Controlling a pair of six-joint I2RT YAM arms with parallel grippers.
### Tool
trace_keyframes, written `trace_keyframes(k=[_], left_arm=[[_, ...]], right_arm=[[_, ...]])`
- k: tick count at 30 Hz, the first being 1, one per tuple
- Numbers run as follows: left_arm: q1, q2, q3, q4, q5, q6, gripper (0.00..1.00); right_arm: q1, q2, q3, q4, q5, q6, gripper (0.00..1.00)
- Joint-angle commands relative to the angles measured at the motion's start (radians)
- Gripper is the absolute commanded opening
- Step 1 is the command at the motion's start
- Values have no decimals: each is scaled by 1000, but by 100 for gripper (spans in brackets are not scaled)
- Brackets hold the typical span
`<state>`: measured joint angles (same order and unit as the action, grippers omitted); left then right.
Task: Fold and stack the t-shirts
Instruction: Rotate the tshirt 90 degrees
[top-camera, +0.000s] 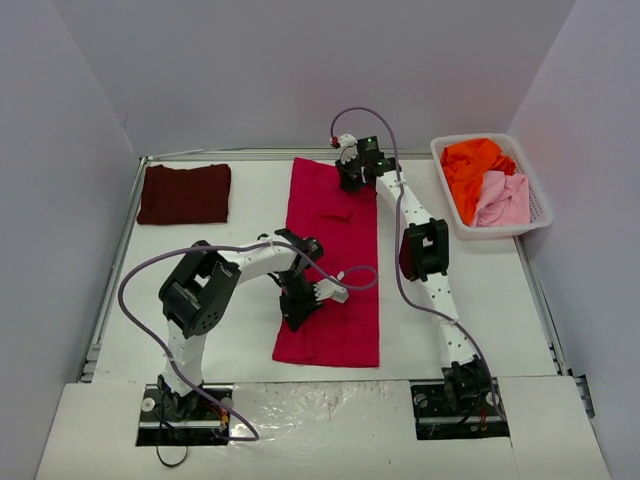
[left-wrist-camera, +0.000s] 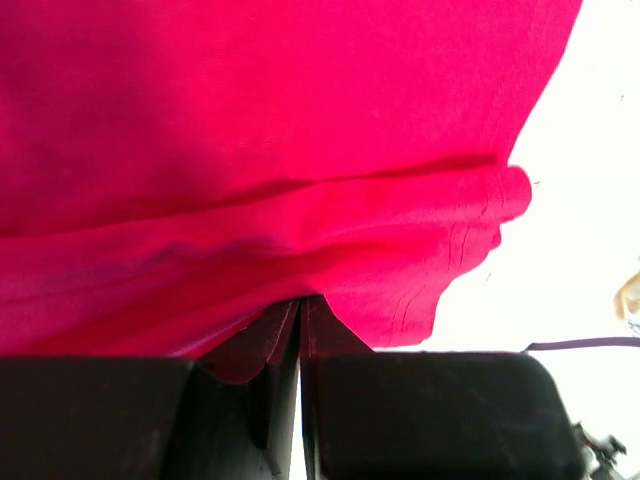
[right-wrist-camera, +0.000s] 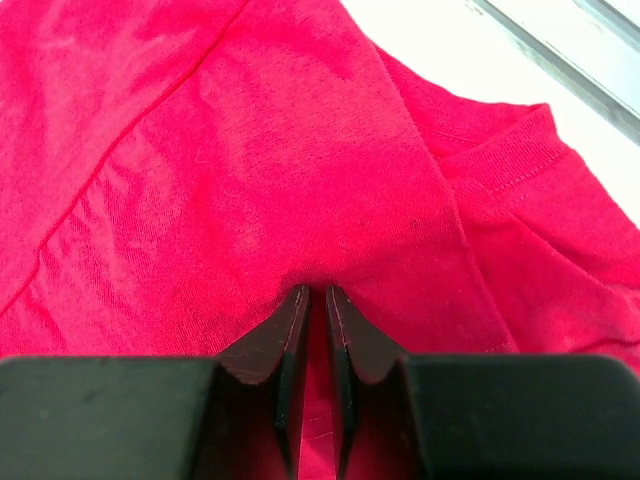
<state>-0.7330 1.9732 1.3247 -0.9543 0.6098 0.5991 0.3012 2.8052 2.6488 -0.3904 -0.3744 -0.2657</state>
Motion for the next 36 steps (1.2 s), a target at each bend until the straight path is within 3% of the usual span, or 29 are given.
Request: trace_keyframes(k=[1, 11, 22, 27, 33, 36], left_arm=[[-49, 92, -25, 58, -38, 18, 2], [-66, 119, 45, 29, 31, -4, 2], [-25, -52, 68, -67, 36, 28, 2], [53, -255, 94, -64, 48, 13, 2], [130, -405, 119, -126, 16, -10, 2], [199, -514, 44, -58, 27, -45, 2]], right_arm=[[56, 34, 36, -24, -14, 7, 10], [76, 16, 17, -4, 38, -55, 11], [99, -107, -88, 53, 107, -112, 7], [139, -194, -122, 64, 218, -162, 16], [153, -370, -190, 67, 288, -161, 43], [154, -459, -251, 67, 298, -141, 48]])
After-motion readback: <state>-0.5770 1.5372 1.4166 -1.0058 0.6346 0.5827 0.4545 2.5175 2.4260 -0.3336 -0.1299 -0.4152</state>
